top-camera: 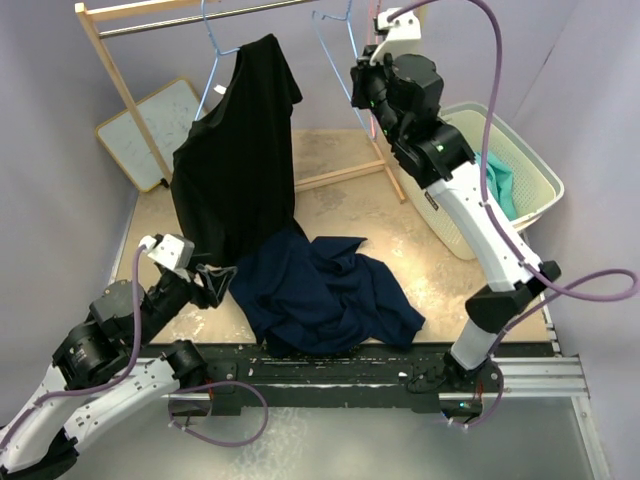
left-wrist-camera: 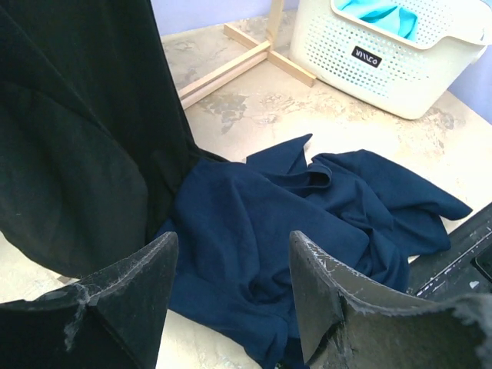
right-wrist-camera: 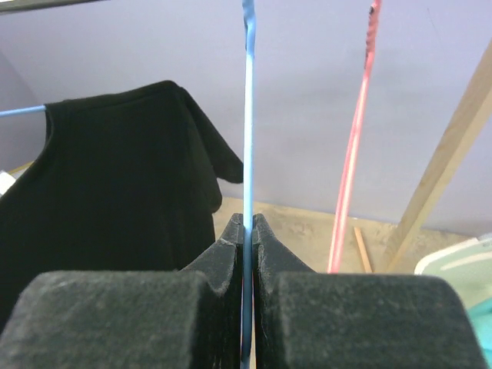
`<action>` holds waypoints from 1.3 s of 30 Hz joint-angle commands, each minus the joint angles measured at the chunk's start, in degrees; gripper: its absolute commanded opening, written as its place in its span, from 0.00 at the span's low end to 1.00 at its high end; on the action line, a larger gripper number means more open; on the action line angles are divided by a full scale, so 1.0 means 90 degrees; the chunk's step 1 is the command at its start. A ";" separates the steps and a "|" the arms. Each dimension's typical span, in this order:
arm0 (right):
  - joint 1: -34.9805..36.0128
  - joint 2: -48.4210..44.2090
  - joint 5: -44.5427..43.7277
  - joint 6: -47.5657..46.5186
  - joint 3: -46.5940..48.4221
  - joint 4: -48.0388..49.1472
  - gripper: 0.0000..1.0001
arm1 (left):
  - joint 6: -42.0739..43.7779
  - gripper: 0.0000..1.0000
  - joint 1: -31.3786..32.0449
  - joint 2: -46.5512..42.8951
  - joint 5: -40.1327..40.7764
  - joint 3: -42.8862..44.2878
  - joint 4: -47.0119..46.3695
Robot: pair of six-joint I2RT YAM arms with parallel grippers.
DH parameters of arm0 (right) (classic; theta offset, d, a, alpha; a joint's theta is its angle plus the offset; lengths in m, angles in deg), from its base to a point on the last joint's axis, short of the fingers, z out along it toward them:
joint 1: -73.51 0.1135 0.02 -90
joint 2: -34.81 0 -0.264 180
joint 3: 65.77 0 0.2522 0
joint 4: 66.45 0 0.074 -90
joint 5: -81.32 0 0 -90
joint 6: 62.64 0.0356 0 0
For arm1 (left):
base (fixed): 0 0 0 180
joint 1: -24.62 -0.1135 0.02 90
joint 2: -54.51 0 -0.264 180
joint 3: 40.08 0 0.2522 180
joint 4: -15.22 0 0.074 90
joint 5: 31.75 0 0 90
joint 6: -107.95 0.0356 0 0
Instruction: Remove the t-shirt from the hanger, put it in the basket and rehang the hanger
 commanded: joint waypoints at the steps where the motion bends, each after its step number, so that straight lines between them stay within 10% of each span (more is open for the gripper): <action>1: 0.0000 0.0360 -0.0186 -0.0330 0.0971 0.0658 0.00 | -0.0152 0.63 0.0012 -0.0032 0.0169 0.0002 -0.0151; 13: 0.0000 0.0591 0.0239 -0.0327 0.0596 0.0275 0.04 | -0.0166 0.62 0.0006 0.0376 -0.0411 -0.0008 -0.0204; 28: 0.0000 -0.3096 0.2692 0.0300 -0.3931 0.0526 1.00 | -0.0223 0.63 0.0006 0.0177 -0.0335 -0.0026 -0.0180; 39: -0.0001 -0.4082 0.3356 0.1672 -0.8079 -0.0168 1.00 | -0.0242 0.63 0.0004 0.0253 -0.0338 -0.0023 -0.0168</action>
